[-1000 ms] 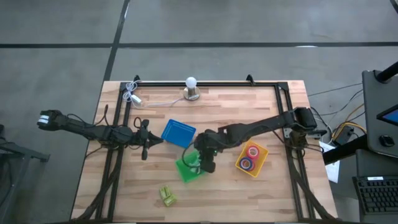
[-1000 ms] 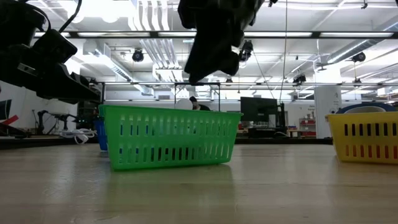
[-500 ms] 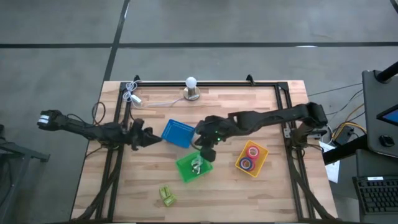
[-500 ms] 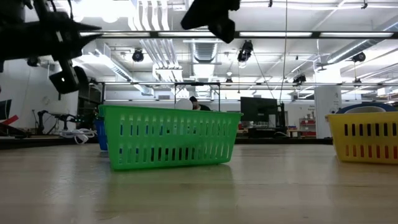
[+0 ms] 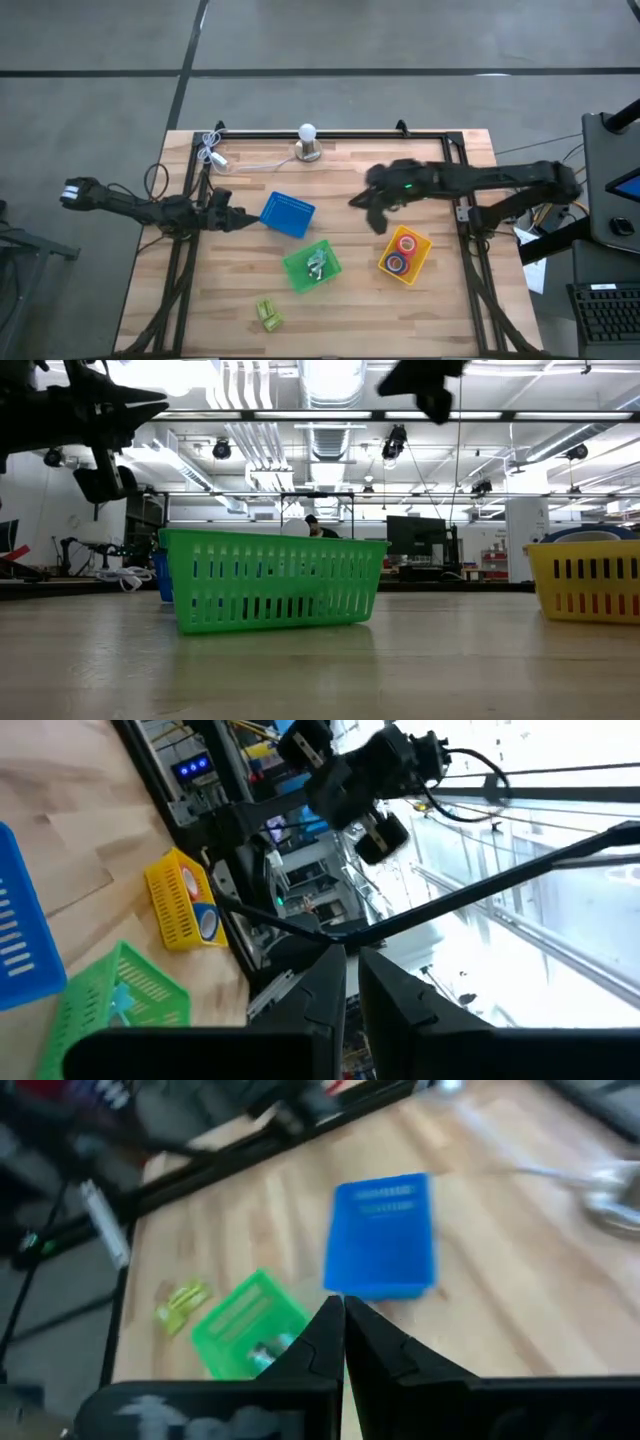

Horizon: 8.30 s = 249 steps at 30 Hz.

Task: Pick and place Stapler, Stapler remover, tape
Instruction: Put the green staple box into the blue bin

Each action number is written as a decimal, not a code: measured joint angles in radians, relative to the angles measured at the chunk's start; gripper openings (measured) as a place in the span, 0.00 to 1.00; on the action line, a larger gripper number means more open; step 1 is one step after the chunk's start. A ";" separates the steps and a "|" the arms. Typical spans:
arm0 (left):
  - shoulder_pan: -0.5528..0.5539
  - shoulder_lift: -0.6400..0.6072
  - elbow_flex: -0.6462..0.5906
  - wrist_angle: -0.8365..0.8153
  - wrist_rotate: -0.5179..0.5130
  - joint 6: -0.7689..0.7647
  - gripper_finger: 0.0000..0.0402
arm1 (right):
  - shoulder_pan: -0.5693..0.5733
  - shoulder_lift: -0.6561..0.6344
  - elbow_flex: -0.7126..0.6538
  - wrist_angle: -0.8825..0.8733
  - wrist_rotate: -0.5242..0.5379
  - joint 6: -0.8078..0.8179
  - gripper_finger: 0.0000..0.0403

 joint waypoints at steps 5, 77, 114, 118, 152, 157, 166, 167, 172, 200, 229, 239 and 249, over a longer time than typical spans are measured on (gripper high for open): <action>0.000 0.000 0.000 0.000 0.000 -0.054 0.09 | -0.007 -0.249 -0.172 -0.085 0.220 0.022 0.02; -0.305 0.934 0.837 -1.131 0.345 -0.291 0.73 | 0.003 -0.923 -0.964 0.387 0.087 -0.156 0.02; -0.317 1.192 0.836 -0.907 0.424 -0.537 0.40 | 0.003 -0.923 -0.964 0.386 0.085 -0.157 0.02; -0.315 1.201 0.835 -0.907 0.400 -0.526 0.27 | 0.002 -0.923 -0.964 0.386 0.085 -0.157 0.02; -0.131 0.787 0.833 -1.453 0.090 -0.416 0.11 | 0.003 -0.924 -0.964 0.385 0.085 -0.157 0.02; 0.024 0.737 0.834 -1.418 -0.001 -0.294 0.11 | 0.002 -0.924 -0.964 0.385 0.085 -0.157 0.02; 0.289 0.759 0.834 -1.185 0.010 0.008 0.12 | 0.003 -0.923 -0.964 0.385 0.085 -0.157 0.02; 0.307 0.760 0.834 -1.167 0.013 0.031 0.12 | 0.003 -0.923 -0.964 0.385 0.085 -0.157 0.02; 0.373 0.772 0.834 -1.155 0.038 0.137 0.12 | 0.003 -0.923 -0.964 0.385 0.085 -0.157 0.02; 0.419 0.834 0.834 -1.144 0.121 0.211 0.30 | 0.003 -0.923 -0.964 0.385 0.085 -0.157 0.02; -0.242 0.689 0.835 -1.243 0.205 -0.424 0.70 | 0.002 -0.924 -0.965 0.384 0.085 -0.157 0.02; -0.335 0.918 0.834 -1.162 0.350 -0.534 0.70 | 0.003 -0.924 -0.965 0.384 0.085 -0.157 0.02; -0.340 1.108 0.834 -1.050 0.467 -0.573 0.70 | 0.003 -0.924 -0.965 0.383 0.085 -0.156 0.02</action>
